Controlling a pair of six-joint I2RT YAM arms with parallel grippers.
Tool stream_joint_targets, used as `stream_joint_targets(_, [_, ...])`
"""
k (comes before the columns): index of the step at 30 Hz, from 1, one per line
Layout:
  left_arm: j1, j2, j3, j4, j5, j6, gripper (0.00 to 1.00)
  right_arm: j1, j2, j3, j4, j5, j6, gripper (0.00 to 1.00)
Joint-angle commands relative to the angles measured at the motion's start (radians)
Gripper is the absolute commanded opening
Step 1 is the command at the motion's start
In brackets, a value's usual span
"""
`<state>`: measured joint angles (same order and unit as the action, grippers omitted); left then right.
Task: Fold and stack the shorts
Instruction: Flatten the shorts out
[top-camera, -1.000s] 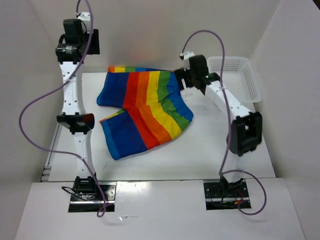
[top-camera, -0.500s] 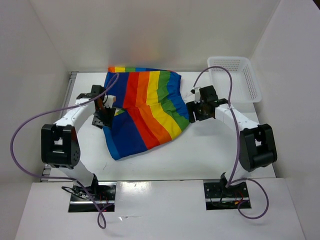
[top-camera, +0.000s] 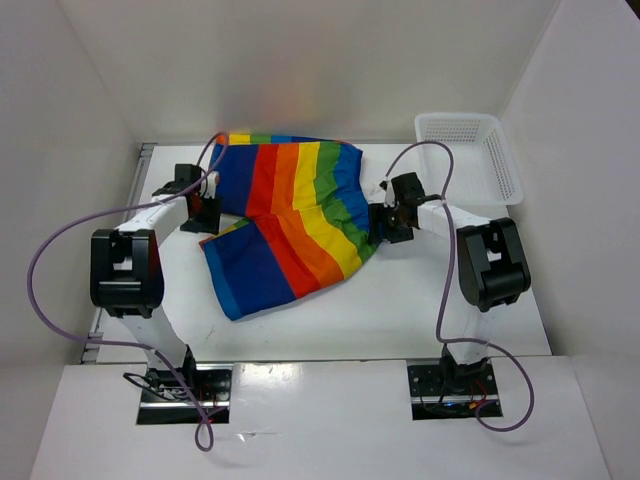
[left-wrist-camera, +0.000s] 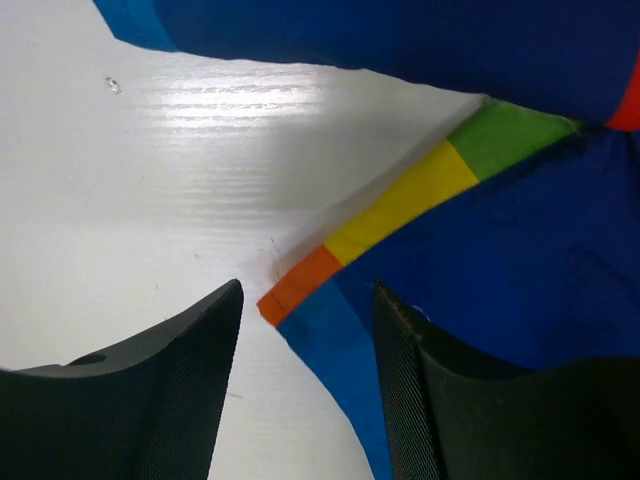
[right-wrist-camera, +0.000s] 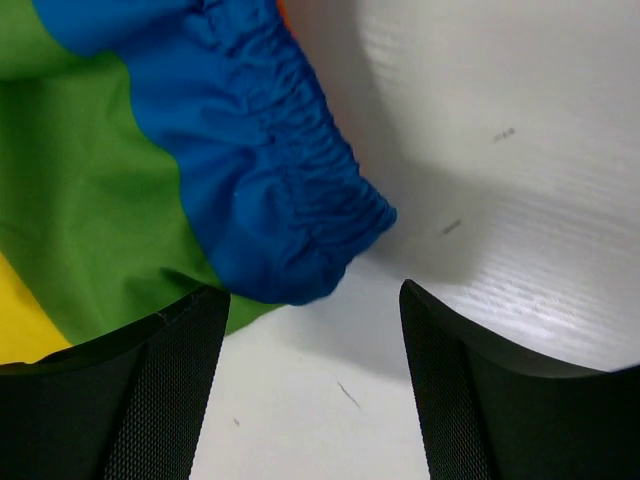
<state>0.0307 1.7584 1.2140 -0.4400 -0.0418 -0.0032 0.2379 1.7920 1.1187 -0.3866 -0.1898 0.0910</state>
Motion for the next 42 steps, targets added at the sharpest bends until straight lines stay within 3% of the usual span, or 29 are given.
stream_joint_targets(1, [-0.002,0.058,-0.008,0.086,-0.036,0.003,0.62,0.001,0.049,0.073,0.069,-0.008,0.059,0.74])
stream_joint_targets(7, [0.008,0.125,-0.017,0.115,-0.036,0.003,0.52,0.001,0.102,0.121,0.078,-0.02,0.078,0.58])
stream_joint_targets(9, [0.008,0.141,-0.018,0.115,-0.046,0.003,0.42,0.001,0.113,0.121,0.078,-0.02,0.078,0.52])
stream_joint_targets(12, [0.008,0.165,-0.007,0.106,-0.034,0.003,0.2,0.001,0.122,0.121,0.078,-0.02,0.066,0.31])
stream_joint_targets(13, [0.008,0.165,-0.007,0.086,-0.018,0.003,0.15,0.001,0.122,0.112,0.087,-0.02,0.065,0.16])
stream_joint_targets(15, [0.008,0.174,0.005,0.064,0.031,0.003,0.06,0.001,0.113,0.112,0.087,-0.01,0.046,0.0])
stream_joint_targets(18, [0.008,0.165,0.041,0.041,0.056,0.003,0.0,0.001,0.086,0.102,0.077,-0.01,0.012,0.0])
stream_joint_targets(25, [0.008,0.135,0.195,0.029,-0.016,0.003,0.0,0.001,-0.044,0.027,0.003,-0.063,-0.111,0.0])
stream_joint_targets(33, [0.008,0.21,0.475,0.038,-0.053,0.003,0.0,0.001,-0.21,-0.088,-0.075,-0.267,-0.12,0.0])
stream_joint_targets(34, [0.008,0.223,0.489,0.038,-0.053,0.003,0.03,0.001,-0.21,-0.097,-0.075,-0.281,-0.111,0.0])
stream_joint_targets(35, [-0.008,0.234,0.489,0.038,-0.053,0.003,0.23,0.001,-0.223,-0.097,-0.063,-0.281,-0.111,0.02])
stream_joint_targets(36, [-0.017,0.234,0.489,0.029,-0.062,0.003,0.33,0.001,-0.223,-0.097,-0.063,-0.281,-0.099,0.1])
stream_joint_targets(37, [-0.031,0.225,0.445,0.029,-0.085,0.003,0.36,0.001,-0.223,-0.097,-0.054,-0.272,-0.099,0.26])
stream_joint_targets(40, [-0.031,0.146,0.362,0.029,-0.107,0.003,0.5,0.001,-0.232,-0.097,-0.054,-0.257,-0.108,0.58])
stream_joint_targets(42, [-0.031,0.087,0.281,0.003,-0.107,0.003,0.55,0.001,-0.244,-0.097,-0.054,-0.219,-0.108,0.64])
